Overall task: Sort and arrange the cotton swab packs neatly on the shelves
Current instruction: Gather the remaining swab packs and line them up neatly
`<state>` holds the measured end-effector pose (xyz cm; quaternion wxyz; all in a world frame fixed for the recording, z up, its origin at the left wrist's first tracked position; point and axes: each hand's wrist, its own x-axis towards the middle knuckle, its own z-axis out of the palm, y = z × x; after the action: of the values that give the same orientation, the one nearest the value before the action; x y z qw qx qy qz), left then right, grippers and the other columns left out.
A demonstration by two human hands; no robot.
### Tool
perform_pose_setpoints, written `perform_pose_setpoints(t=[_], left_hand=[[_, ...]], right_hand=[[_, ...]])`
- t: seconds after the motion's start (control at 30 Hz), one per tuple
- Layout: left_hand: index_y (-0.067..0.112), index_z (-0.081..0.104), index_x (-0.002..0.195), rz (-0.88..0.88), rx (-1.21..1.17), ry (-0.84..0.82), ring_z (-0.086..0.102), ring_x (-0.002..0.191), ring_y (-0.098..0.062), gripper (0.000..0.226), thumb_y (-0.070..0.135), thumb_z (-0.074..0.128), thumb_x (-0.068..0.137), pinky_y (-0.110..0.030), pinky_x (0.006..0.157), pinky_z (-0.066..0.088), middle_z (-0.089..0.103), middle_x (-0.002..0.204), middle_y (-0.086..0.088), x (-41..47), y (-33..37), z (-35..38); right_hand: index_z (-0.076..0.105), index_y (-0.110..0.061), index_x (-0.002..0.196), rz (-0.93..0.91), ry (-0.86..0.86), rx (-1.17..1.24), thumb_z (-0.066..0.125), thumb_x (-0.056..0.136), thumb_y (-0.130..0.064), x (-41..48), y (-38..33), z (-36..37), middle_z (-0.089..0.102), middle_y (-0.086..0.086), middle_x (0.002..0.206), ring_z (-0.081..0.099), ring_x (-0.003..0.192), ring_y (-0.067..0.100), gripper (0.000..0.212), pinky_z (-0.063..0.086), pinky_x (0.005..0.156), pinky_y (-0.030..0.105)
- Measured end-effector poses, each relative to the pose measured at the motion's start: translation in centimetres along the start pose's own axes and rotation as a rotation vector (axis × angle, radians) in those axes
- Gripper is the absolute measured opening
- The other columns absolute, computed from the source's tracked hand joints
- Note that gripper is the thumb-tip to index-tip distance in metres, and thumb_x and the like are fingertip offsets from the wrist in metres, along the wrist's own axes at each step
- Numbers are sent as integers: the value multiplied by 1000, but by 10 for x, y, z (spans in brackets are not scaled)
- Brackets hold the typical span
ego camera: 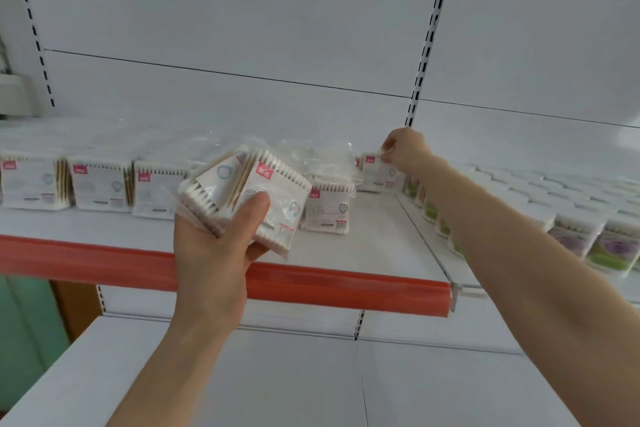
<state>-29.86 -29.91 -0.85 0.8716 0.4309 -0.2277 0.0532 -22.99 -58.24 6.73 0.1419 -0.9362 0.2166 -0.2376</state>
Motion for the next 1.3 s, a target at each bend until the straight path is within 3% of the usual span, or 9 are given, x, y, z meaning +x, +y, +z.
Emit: perform_pose_setpoints(t=[0.27,0.43,0.63,0.7,0.8,0.97,1.1,1.2,1.3], left_hand=[[20,55,121,64,34,29,70,82,-12,53,11,61,68,-26,51,54,72,91,5,12,2,-4],[17,54,125,27,21,15,70,85,-14,55,12,62,71,-26,53,54,71,96,2,12,-1,1],[19,56,123,-19,-52,29,68,96,-18,54,12,67,71,-29,63,57,70,107,-3,9,-7,11],[22,59,117,-20,-67,18,69,91,-15,50,13,66,68,-27,61,56,72,100,1,8,-9,16],[24,62,108,-30,-95,9,69,86,-11,45,10,67,66,-24,58,54,73,93,4,4,-13,26],[22,61,111,-43,-117,-28,69,90,-13,46,14,67,67,-27,64,55,72,98,2,0,-14,39],[24,61,107,-125,-142,0,66,102,-19,27,26,58,80,-36,78,57,71,106,1,-2,-16,32],[27,60,105,-132,-108,40,66,102,-16,19,18,49,92,-36,79,57,71,105,4,-3,-16,23],[25,61,105,-100,-21,52,67,98,-13,18,18,51,91,-32,78,57,72,100,5,-6,-14,17]], right_hand=[[63,-7,108,-23,-55,-97,57,88,-7,31,6,33,61,13,118,56,109,29,21,44,87,32],[52,-5,126,-47,-79,-26,53,92,-8,30,10,22,53,14,129,52,111,28,35,42,92,33],[62,-7,113,-154,204,358,52,92,-11,-20,-17,-13,64,6,112,56,97,15,24,40,81,20],[64,-13,97,-209,143,556,55,91,-17,-51,-30,-26,67,2,94,60,86,13,12,51,80,29],[63,-16,96,-243,-173,787,57,91,-29,-99,-47,-45,69,1,88,67,79,10,16,55,77,30],[64,-10,98,-310,-393,703,67,82,-18,-134,-54,-47,70,0,77,65,69,5,18,55,67,22],[64,-14,92,-240,-143,717,66,84,-14,-109,-29,-63,67,1,85,63,79,13,9,54,71,24],[62,-8,104,-149,171,426,67,83,-16,-71,-2,-67,63,3,97,56,81,14,22,44,62,16],[58,-3,114,-128,118,89,64,86,-16,-39,7,-48,60,10,113,54,100,23,32,38,77,23]])
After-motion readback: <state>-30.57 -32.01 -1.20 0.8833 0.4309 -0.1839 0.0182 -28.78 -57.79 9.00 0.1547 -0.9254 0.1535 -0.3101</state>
